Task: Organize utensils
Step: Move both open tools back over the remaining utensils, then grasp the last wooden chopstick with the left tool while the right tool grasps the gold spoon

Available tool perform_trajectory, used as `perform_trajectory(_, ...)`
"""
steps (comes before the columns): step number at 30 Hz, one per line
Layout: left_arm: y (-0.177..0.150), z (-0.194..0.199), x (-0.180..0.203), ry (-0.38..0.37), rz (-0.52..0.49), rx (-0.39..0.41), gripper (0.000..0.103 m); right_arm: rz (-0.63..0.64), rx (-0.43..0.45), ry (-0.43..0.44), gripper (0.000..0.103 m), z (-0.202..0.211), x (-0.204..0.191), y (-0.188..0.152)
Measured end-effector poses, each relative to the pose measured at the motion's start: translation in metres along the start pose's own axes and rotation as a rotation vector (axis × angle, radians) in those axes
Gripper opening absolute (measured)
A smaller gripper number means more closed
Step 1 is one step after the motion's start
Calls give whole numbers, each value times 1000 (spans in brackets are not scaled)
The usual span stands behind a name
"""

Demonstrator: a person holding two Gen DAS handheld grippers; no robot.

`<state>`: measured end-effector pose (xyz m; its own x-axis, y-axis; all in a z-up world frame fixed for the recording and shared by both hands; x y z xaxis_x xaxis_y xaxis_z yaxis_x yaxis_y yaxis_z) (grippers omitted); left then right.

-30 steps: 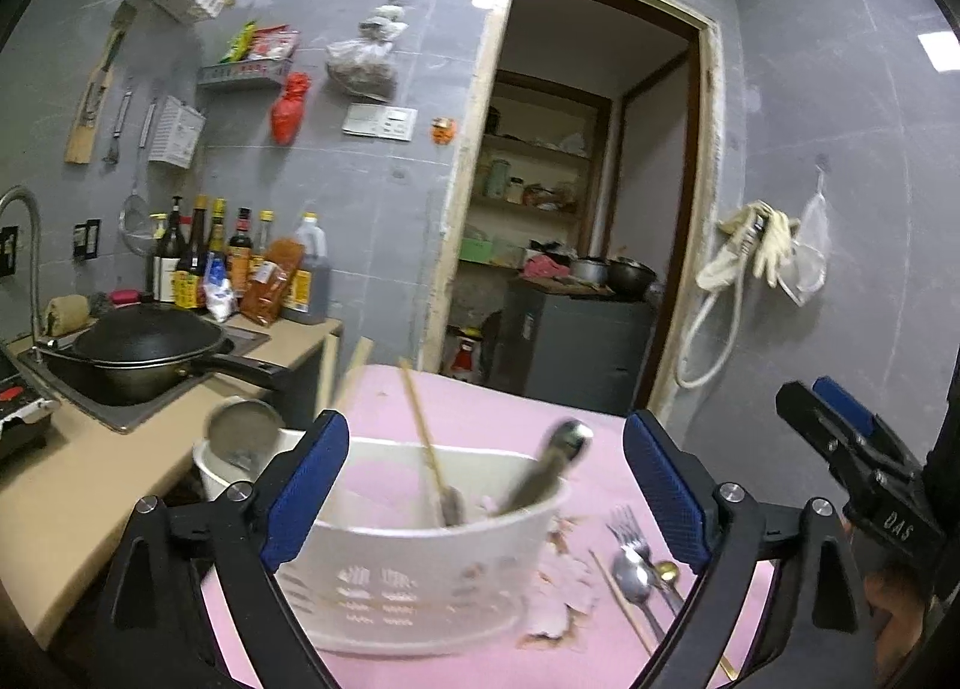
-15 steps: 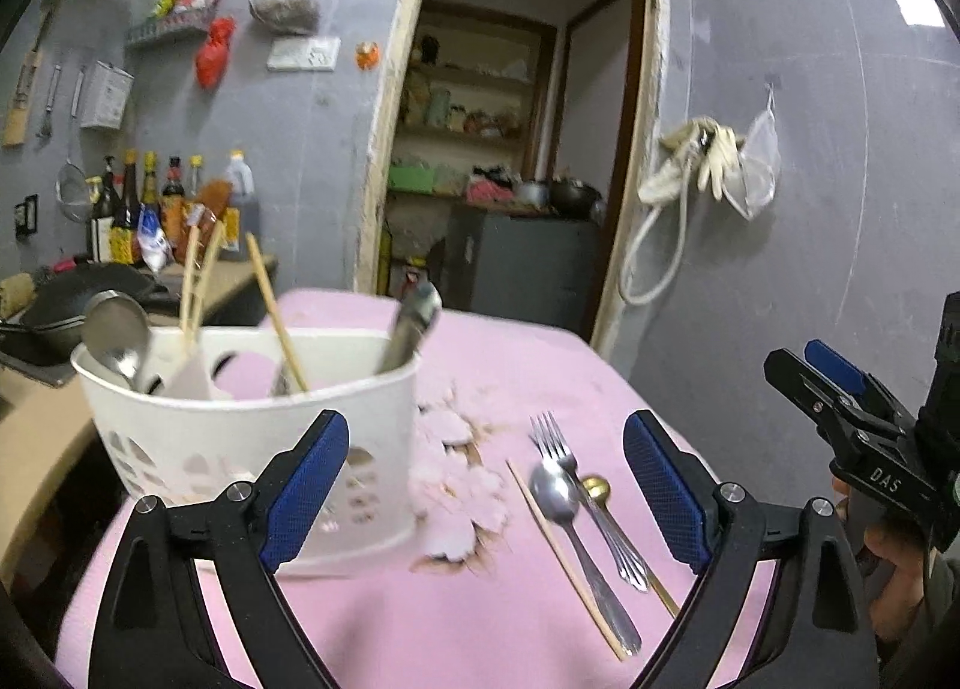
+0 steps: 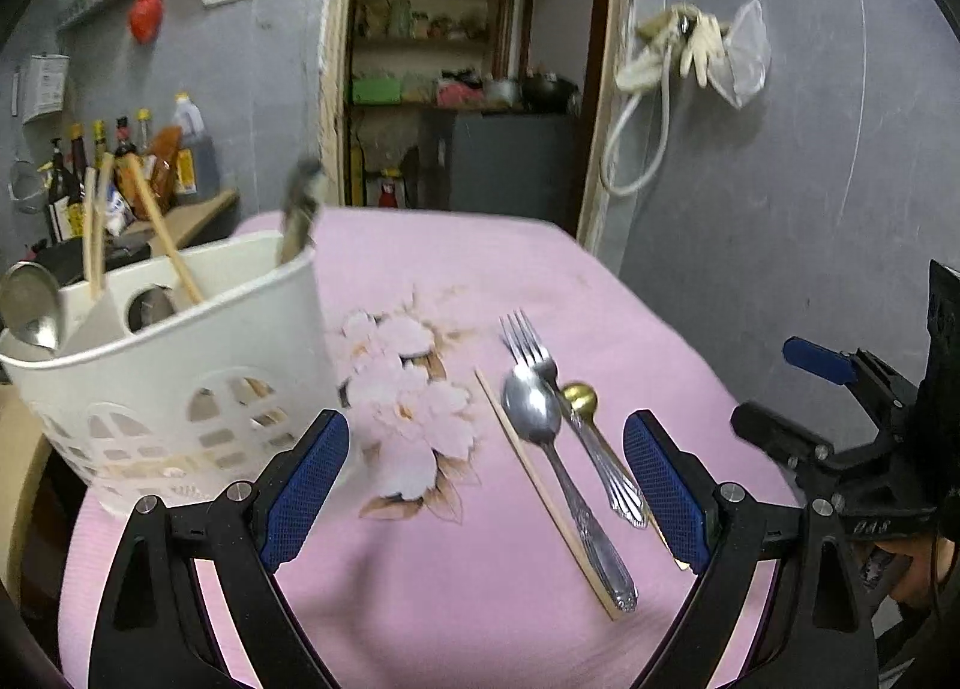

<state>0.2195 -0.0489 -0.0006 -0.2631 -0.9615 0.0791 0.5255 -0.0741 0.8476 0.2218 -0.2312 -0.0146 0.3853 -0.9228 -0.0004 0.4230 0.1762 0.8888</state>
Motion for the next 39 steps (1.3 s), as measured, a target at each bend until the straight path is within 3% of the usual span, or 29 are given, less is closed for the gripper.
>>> perform_trajectory(7,-10,-33,3,-24,-5,-159,87,28,-158,33,80,-18,-13,-22)
perform_trajectory(17,-21,-69,5,-90,23,-318,54,77,-259,45,78,-24,-33,-34)
perform_trajectory(21,-23,-85,0,-129,76,-386,40,124,-276,44,70,-23,-43,-38)
perform_trajectory(26,-17,-92,-8,-134,122,-386,31,164,-294,34,69,-25,-50,-40)
perform_trajectory(30,-13,-99,-3,-109,97,-389,28,202,-299,13,66,-28,-54,-40)
perform_trajectory(35,-8,-110,5,-74,63,-395,15,227,-287,-16,52,-29,-53,-40)
perform_trajectory(39,-10,-111,5,-67,51,-391,7,237,-272,-42,35,-26,-47,-41)
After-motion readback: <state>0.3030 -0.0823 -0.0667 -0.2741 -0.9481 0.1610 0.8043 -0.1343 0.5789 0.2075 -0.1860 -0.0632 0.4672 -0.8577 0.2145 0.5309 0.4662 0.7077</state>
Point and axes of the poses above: each gripper's, at about its wrist camera, not at the fingertips, and z roughly against the way its jaws point, x to its right, y to its top, the point moved 3 cm from there along -z, roughly the way its jaws point, and after that the axes turned 3 degrees about x, right-handed, at the moved point
